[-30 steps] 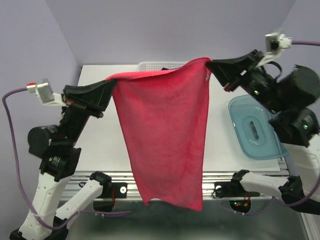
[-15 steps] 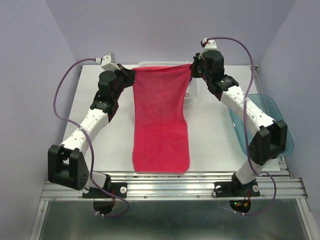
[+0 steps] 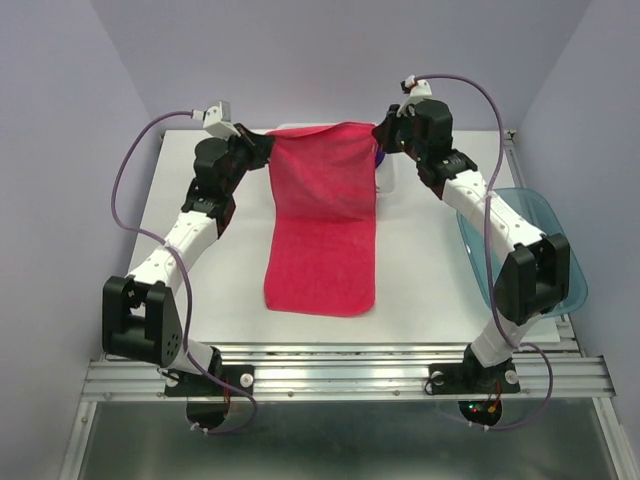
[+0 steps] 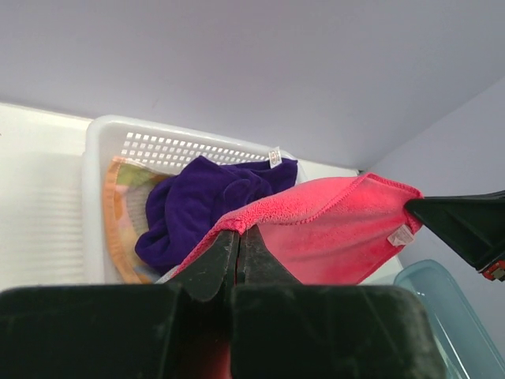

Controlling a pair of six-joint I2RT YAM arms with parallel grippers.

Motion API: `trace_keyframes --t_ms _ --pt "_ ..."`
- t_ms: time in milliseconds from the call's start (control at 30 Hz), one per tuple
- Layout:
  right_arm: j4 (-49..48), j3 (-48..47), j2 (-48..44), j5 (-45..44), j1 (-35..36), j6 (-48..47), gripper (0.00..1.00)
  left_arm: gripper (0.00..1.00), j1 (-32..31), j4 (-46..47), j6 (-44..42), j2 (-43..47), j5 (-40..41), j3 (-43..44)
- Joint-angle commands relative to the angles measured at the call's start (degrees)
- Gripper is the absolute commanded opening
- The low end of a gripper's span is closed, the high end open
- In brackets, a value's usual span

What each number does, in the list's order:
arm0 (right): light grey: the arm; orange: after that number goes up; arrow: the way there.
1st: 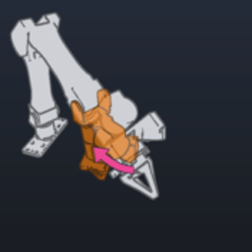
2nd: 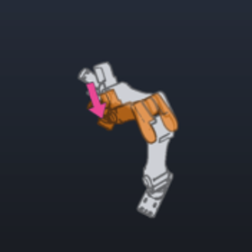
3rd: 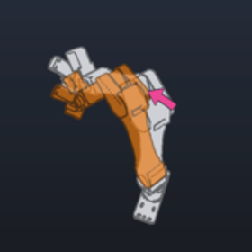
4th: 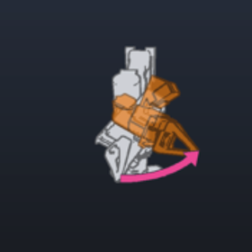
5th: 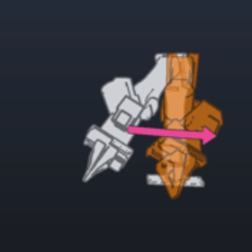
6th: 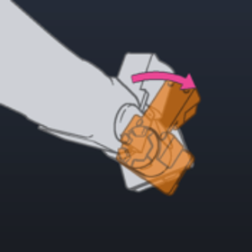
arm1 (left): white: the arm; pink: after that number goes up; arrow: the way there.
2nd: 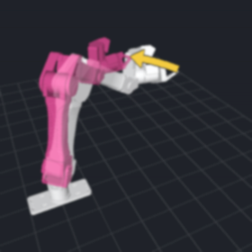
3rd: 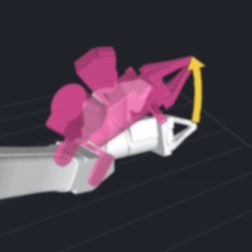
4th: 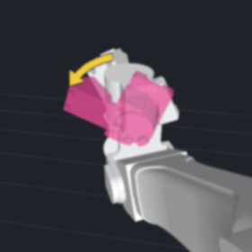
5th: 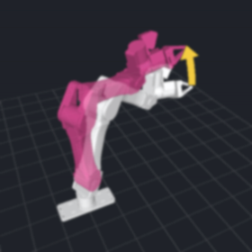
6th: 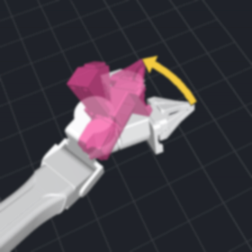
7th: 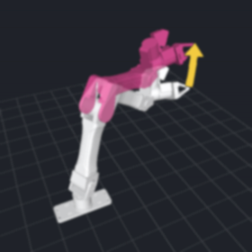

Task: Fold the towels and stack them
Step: Fold the towel

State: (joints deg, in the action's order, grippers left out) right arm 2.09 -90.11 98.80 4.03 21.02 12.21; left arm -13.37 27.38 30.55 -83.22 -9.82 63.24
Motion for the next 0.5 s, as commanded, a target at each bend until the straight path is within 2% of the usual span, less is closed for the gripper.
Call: trace_keyframes --t_ms 0,200,467 --pt "-4.5 6.1 -7.7 6.2 -0.4 0.4 0.01 0.0 0.4 5.0 1.1 8.8 -1.4 -5.0" --pt "-5.8 15.8 -16.4 11.5 -0.4 2.2 0.01 0.0 0.4 5.1 3.3 17.1 -2.6 -15.2" --pt "-7.3 30.1 -23.9 18.1 -0.1 6.5 0.01 0.0 0.4 5.1 6.8 23.8 -5.2 -27.0"
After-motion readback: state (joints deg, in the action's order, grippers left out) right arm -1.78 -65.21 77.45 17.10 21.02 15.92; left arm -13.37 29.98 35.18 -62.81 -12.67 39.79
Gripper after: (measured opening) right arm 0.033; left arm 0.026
